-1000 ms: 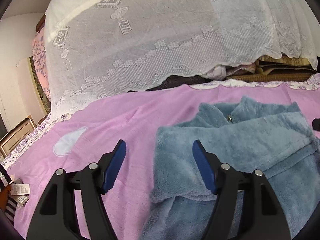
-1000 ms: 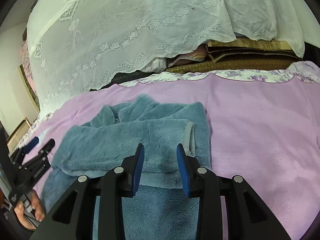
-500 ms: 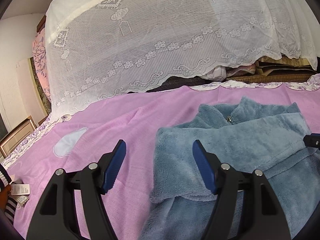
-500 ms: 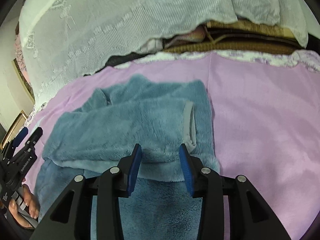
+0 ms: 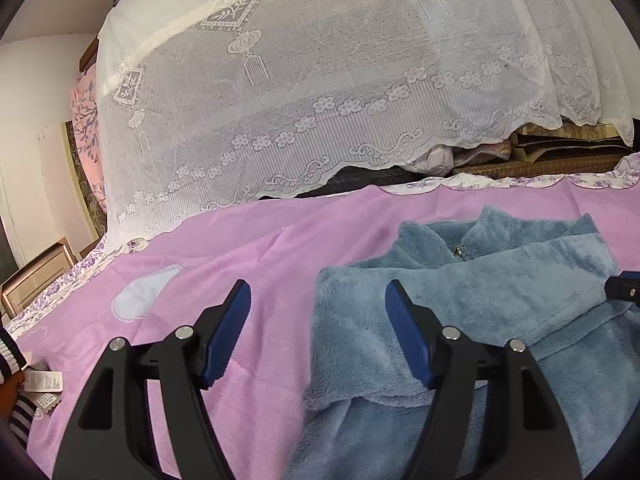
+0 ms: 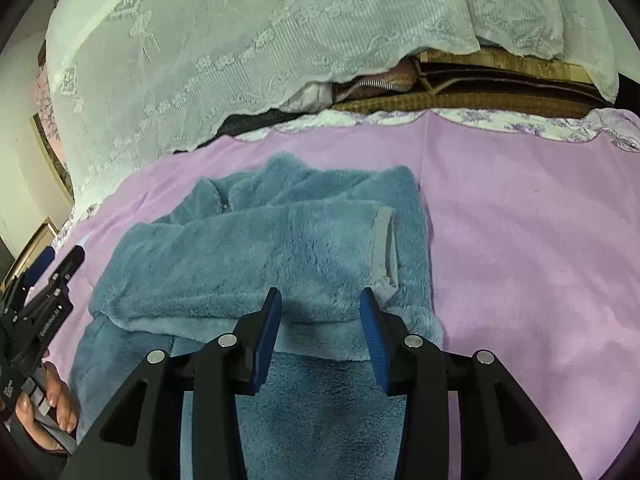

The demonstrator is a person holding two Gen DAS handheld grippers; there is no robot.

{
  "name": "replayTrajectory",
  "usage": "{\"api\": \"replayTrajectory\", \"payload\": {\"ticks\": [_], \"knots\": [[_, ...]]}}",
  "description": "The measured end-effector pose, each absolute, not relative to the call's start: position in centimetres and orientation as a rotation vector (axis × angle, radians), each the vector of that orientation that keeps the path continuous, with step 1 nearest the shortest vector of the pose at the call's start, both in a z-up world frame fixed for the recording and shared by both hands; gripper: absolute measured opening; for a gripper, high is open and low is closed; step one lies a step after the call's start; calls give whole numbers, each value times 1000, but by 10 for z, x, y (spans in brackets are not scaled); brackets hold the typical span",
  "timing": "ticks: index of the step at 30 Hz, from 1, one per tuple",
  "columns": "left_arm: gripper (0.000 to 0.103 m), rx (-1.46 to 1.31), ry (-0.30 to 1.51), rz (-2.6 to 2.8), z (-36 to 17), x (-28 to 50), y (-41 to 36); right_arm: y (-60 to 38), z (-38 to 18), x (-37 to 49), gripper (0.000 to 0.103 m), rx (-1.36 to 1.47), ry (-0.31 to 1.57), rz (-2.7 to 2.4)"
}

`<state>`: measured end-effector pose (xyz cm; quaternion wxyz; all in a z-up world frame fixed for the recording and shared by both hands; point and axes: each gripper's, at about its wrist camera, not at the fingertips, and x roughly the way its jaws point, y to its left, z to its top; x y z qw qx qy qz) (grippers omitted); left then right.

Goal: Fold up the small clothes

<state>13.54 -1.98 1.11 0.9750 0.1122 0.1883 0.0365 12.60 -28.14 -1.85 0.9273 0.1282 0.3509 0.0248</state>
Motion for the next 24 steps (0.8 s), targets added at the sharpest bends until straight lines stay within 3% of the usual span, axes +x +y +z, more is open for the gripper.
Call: {"api": "replayTrajectory", "payload": {"ticks": [14, 17, 19, 24], "knots": [[71, 193, 386, 76, 15, 128, -13, -291, -7, 106, 42, 310, 664, 42], [75, 181, 398, 61, 18, 121, -11, -292, -3, 96, 43, 321, 656, 43], [84, 168, 424, 26, 18, 115, -9, -291, -2, 87, 43, 323, 654, 46], [87, 123, 559, -126, 10, 96, 0, -289, -1, 64, 43, 333, 665, 62]]}}
